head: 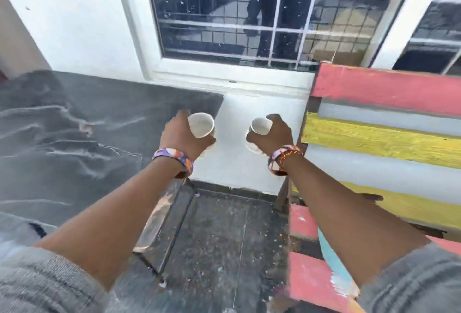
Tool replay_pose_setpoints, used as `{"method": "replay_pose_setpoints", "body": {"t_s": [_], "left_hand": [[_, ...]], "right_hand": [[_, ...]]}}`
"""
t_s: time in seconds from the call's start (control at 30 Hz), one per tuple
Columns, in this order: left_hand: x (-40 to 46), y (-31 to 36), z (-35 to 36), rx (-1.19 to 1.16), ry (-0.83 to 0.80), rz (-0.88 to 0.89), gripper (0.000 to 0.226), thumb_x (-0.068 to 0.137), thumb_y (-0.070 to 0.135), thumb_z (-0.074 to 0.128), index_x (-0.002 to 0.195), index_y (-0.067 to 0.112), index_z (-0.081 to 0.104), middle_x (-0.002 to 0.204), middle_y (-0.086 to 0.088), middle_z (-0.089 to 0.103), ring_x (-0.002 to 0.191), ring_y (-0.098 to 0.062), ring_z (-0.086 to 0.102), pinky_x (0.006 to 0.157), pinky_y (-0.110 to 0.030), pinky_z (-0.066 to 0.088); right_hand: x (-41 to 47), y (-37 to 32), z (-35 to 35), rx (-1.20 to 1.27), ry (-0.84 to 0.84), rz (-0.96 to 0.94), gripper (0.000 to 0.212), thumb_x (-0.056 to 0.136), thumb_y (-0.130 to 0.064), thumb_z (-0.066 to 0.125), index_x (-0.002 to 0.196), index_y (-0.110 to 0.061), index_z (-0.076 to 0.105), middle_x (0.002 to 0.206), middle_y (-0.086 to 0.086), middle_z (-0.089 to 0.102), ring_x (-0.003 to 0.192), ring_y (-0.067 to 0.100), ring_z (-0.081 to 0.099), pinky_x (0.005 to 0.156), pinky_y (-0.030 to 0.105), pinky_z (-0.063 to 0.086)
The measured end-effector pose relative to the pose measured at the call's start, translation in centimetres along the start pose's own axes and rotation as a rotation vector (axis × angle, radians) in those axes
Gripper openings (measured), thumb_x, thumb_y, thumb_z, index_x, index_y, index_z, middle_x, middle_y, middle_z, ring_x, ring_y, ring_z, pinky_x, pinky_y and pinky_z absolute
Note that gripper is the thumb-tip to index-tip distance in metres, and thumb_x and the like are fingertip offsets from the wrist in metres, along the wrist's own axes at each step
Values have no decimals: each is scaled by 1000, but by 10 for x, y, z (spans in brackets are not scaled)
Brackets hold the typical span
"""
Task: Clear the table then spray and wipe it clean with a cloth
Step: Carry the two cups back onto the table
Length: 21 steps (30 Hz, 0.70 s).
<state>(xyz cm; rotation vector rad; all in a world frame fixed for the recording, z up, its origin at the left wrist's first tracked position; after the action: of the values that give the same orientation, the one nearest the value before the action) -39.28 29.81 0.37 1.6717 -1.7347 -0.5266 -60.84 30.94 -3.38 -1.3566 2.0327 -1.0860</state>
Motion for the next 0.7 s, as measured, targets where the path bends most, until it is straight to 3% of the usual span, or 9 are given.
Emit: {"method": "replay_pose_setpoints", "body": {"t_s": [0.13, 0.3, 0.5, 0.7], "left_hand": [[36, -57, -35, -22, 52, -53, 66, 72, 34, 73, 127, 10, 46, 123, -11, 59, 113, -32, 54, 82, -29, 40], [106, -121, -64, -60, 32, -71, 54, 72, 33, 73, 113, 7, 50, 113, -11, 62, 103, -32, 57, 74, -28, 40], [204, -202, -106, -6, 3, -82, 56, 74, 34, 72, 119, 11, 49, 118, -10, 61, 109, -32, 56, 81, -29, 42], [285, -288, -144, 32, -34, -95, 60, 72, 29, 74, 123, 9, 47, 121, -14, 58, 111, -34, 54, 85, -32, 42]], "right_hand": [[13, -48, 70, -7, -63, -58, 67, 78, -31, 70, 137, -16, 42, 133, 12, 42, 123, 28, 48, 100, 31, 40], [48, -105, 167, 38, -66, -82, 68, 75, -30, 74, 135, -16, 47, 134, 9, 46, 123, 25, 49, 99, 26, 39], [90, -171, 276, 79, -130, -57, 61, 75, -27, 74, 131, -22, 52, 133, 8, 51, 117, 22, 52, 88, 18, 35], [121, -212, 359, 96, -171, 27, 54, 71, -24, 74, 123, -26, 60, 127, 4, 57, 103, 18, 58, 88, 25, 48]]}}
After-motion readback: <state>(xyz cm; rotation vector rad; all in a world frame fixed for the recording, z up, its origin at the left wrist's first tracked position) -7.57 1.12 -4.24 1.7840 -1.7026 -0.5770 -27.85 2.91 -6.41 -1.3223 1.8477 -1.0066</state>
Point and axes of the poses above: each hand's wrist, its own x-axis towards the middle knuckle, its own z-axis out of the palm, y = z × x, the point moved 7 cm from there along x, towards the middle knuckle
